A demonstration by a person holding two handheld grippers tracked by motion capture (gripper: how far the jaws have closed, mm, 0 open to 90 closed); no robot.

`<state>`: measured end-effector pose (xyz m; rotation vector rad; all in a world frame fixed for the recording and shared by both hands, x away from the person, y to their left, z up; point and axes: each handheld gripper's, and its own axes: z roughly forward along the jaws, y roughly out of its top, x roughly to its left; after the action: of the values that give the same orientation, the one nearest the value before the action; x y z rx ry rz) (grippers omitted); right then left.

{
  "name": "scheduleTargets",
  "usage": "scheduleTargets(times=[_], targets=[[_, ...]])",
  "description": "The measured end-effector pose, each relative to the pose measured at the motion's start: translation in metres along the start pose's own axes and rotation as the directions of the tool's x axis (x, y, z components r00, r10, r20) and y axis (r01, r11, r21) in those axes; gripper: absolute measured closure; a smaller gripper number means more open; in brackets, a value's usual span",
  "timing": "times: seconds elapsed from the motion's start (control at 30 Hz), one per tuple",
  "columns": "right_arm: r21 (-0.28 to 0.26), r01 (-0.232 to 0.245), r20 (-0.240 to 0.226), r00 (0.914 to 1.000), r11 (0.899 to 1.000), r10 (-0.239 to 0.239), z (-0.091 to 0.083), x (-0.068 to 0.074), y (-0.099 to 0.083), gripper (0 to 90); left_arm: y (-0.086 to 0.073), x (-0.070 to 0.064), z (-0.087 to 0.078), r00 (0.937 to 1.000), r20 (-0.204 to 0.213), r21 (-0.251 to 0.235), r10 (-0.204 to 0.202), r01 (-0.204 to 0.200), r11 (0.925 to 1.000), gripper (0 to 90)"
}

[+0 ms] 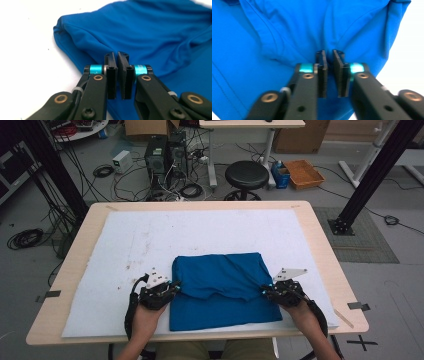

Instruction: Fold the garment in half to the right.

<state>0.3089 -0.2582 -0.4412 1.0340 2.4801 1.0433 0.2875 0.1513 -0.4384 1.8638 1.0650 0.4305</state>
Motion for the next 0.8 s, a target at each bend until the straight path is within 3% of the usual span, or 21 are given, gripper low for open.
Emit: scheduleTargets(times=[0.13, 0.2, 0.3, 0.37, 0.47, 0.6, 0.8], targets=[[-0.026, 0.004, -0.016, 0.9999, 1.000, -0.005, -0.007, 0.000, 0.002, 86.9, 0.000, 0.005, -0.008, 0.9946, 0.078, -0.022, -0.068, 0.070, 0.9973, 86.8], [-0.049, -0.012, -0.026, 0.9996, 0.999, 0.011, -0.012, -0.002, 0.002, 86.9, -0.001, 0.006, -0.013, 0.9878, 0.116, -0.026, -0.104, 0.108, 0.9938, 86.9], [-0.077, -0.037, -0.039, 0.9986, 0.996, 0.034, -0.019, -0.002, -0.001, 86.8, 0.000, 0.009, -0.021, 0.9690, 0.186, -0.051, -0.163, 0.175, 0.9832, 86.9], [-0.091, -0.046, -0.048, 0.9980, 0.995, 0.042, -0.028, 0.000, -0.005, 86.8, 0.000, 0.010, -0.028, 0.9527, 0.237, -0.056, -0.190, 0.208, 0.9764, 86.9], [-0.101, -0.052, -0.057, 0.9973, 0.993, 0.047, -0.041, 0.005, -0.011, 86.8, -0.005, 0.008, -0.036, 0.9395, 0.274, -0.038, -0.205, 0.224, 0.9739, 86.9], [-0.079, -0.057, -0.069, 0.9963, 0.995, 0.052, -0.051, 0.014, -0.024, 86.8, -0.017, 0.002, -0.044, 0.9393, 0.277, 0.002, -0.203, 0.211, 0.9775, 86.9], [-0.027, -0.051, -0.064, 0.9968, 0.998, 0.049, -0.052, 0.023, -0.034, 86.8, -0.035, -0.011, -0.044, 0.9587, 0.250, 0.091, -0.135, 0.115, 0.9892, 86.8]])
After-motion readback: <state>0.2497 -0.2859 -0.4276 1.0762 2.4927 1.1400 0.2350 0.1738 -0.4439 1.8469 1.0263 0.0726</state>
